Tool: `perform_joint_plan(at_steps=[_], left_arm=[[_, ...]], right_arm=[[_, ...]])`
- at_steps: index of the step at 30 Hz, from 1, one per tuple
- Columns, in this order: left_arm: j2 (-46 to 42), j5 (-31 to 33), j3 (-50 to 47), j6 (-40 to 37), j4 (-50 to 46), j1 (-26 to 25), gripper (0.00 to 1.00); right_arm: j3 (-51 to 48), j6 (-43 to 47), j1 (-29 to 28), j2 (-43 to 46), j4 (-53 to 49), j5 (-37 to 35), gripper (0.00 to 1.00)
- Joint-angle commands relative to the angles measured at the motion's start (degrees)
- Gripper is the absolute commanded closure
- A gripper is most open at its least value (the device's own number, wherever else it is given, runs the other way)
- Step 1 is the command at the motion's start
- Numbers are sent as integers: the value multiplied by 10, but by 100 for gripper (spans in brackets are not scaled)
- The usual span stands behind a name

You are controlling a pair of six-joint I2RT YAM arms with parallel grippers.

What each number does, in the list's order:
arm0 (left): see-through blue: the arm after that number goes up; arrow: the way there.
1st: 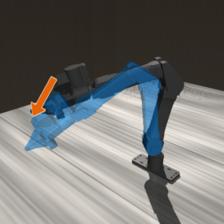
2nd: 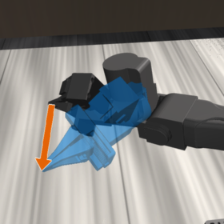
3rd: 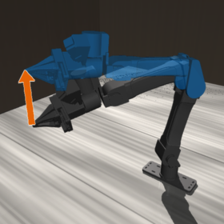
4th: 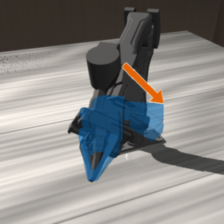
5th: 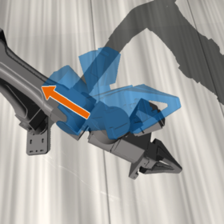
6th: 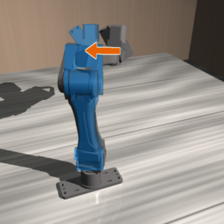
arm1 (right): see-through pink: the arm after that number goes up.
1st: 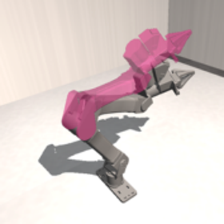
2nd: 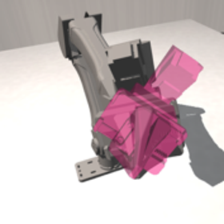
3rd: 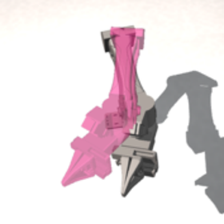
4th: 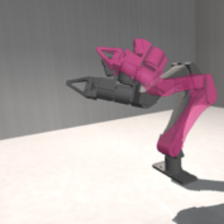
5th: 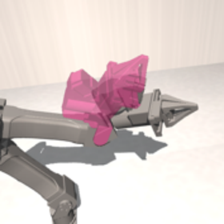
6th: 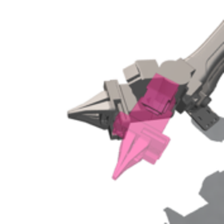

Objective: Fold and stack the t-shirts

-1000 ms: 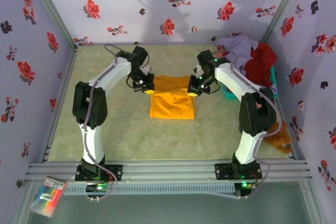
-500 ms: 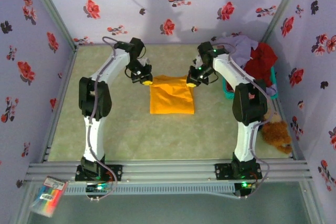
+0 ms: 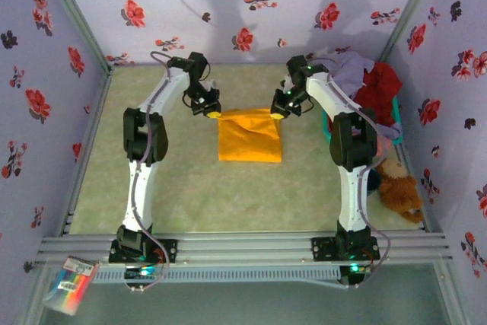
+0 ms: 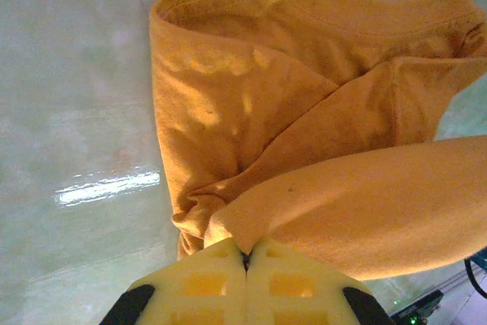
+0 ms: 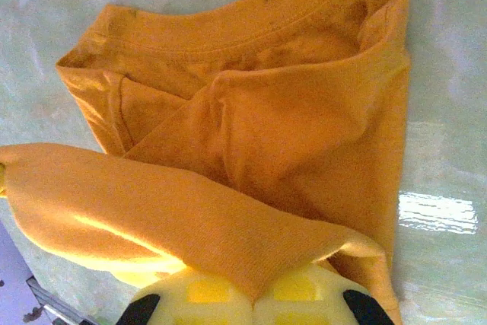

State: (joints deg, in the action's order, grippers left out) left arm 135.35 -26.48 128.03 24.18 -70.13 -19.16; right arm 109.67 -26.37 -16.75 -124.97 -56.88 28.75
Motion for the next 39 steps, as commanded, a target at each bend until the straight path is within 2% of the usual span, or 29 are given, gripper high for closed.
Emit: perform_joint_plan(at_steps=[1,7,13,14,15,16,18,19,22,28,36,39], left_arm=[[15,-3,25,-16,-21,13,100],[41,-5,33,-15,2,22,100],[92,-7,94,-23,8,27,100],[98,-7,104,-23,14,31,100],[103,-7,109,-18,23,34,84],[105,-11,111,-13,34,37,74],[105,-16,111,2,65,47,61],[103,-16,111,9,77,50,54],[74,-20,100,40,119,60,52],[-6,-45,16,90,172,54,52],[-107,-43,-191,113,259,-2,54],[-123,-48,-279,150,324,-15,54]], right_arm=[[17,-5,8,-15,16,-25,100],[19,-18,8,-30,69,-48,100],[56,-22,13,-63,112,-70,99],[60,-21,15,-67,125,-69,94],[68,-21,16,-73,133,-71,83],[74,-20,18,-78,139,-73,76],[93,-15,22,-86,152,-81,59],[102,-14,23,-86,155,-83,54],[133,-8,26,-80,147,-88,47],[120,-4,21,-53,117,-58,45],[-34,-17,-9,7,144,-33,46],[-103,-43,-16,24,178,-28,47]])
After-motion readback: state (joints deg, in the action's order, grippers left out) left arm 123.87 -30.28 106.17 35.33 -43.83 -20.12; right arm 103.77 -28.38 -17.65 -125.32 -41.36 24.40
